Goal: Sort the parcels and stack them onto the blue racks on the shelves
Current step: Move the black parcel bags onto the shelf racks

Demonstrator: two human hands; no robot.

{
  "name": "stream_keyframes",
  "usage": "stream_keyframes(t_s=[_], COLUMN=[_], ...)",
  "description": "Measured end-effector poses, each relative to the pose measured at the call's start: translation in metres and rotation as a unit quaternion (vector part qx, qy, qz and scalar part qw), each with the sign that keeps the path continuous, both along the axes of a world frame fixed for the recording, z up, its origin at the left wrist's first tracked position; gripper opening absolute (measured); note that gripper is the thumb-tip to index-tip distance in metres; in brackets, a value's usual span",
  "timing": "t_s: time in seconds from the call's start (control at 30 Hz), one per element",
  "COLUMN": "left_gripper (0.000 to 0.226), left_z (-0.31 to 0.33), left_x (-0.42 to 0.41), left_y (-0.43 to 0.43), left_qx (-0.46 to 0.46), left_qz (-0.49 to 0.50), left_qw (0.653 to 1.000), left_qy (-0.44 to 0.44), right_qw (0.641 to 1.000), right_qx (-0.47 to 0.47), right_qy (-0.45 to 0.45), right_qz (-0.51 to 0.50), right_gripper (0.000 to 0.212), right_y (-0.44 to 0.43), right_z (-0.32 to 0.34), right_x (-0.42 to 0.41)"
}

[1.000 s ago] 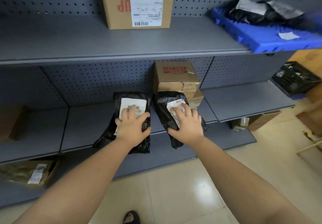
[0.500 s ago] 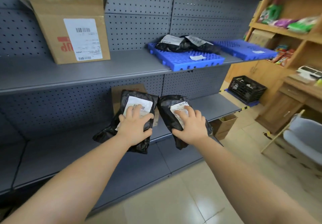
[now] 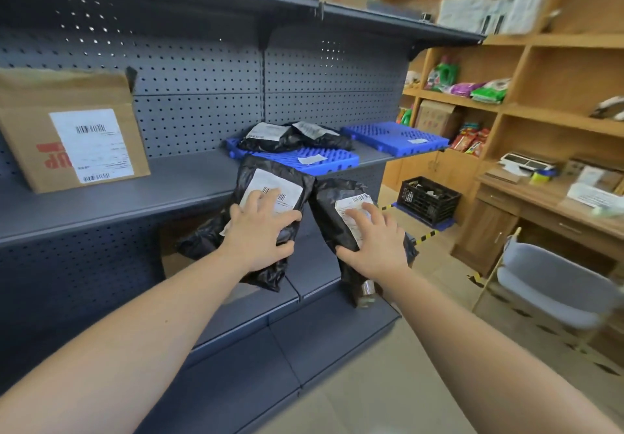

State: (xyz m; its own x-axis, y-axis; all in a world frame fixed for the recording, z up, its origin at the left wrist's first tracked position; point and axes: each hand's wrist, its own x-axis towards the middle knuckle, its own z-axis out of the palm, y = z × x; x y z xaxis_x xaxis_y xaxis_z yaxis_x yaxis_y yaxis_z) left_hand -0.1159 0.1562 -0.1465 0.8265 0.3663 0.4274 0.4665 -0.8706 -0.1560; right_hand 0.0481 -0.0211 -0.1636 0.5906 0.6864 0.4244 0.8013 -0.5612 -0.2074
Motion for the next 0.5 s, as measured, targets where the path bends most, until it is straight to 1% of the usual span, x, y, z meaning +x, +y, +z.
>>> stream_keyframes(t_s=[0.13, 0.33, 0.5], left_gripper=[0.048, 0.050, 0.054], left_z=[0.024, 0.052, 0.082], left_x=[0.010, 0.022, 0.038], left_y=[0.007, 0.034, 0.069], left_qx=[0.020, 0.040, 0.040], left_qz=[0.010, 0.023, 0.017], left_qw=[1.000, 0.999, 0.999], left_qy=[-0.006, -0.019, -0.029], right_qw=[1.000, 0.999, 0.998], right_qx=[0.021, 0.050, 0.051], right_qy=[-0.006, -0.013, -0.036], right_qz=[-0.001, -0.009, -0.013], right_gripper=[0.068, 0.077, 0.075], right_y=[-0.006, 0.001, 0.026], right_z=[0.021, 0.041, 0.065], right_x=[0.008, 0.028, 0.048])
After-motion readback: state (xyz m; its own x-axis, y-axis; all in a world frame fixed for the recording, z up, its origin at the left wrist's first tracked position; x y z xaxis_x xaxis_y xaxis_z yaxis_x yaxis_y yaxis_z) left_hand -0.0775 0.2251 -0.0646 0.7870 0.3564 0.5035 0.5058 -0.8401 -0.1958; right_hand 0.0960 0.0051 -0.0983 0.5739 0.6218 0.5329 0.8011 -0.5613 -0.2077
